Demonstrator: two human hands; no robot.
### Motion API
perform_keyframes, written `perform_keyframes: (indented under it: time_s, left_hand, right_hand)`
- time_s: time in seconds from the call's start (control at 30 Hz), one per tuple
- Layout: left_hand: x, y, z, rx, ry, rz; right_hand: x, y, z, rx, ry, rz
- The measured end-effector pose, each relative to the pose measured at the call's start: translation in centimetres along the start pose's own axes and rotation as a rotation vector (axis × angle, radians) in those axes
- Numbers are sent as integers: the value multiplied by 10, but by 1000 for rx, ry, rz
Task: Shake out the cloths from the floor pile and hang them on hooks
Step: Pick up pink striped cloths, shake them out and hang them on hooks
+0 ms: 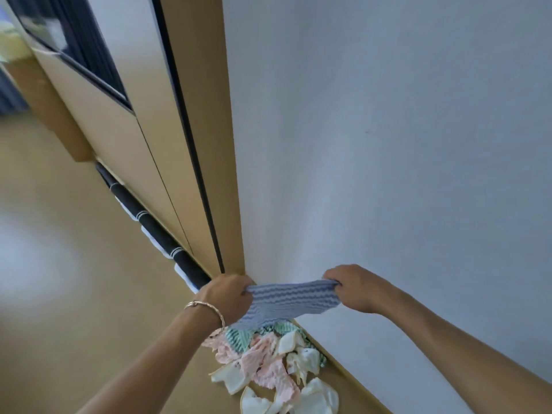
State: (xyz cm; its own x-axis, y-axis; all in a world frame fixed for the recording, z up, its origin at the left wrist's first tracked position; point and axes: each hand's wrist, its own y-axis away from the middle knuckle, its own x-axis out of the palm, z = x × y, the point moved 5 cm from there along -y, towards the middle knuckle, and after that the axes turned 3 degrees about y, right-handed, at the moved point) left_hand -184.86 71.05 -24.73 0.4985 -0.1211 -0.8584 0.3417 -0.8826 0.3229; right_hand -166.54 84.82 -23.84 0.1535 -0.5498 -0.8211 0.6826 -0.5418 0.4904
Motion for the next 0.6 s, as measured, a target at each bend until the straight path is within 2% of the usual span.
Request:
perform_keyframes:
  time_s: [0.1, 0.3, 0.43, 0.6]
  left_hand:
    - [-21, 13, -31, 43, -23, -55]
    - [-58, 18, -78, 244, -11, -163]
    - [-77, 19, -101, 391, 21, -206]
    - [-73, 23, -133, 579, 65, -148]
  right_hand:
    - [-28, 35, -7, 46, 33, -47]
    - [-76, 90, -15, 103, -38, -258]
    - [-78, 122, -11, 209, -127, -380]
    - [-42, 170, -4, 356, -292, -519]
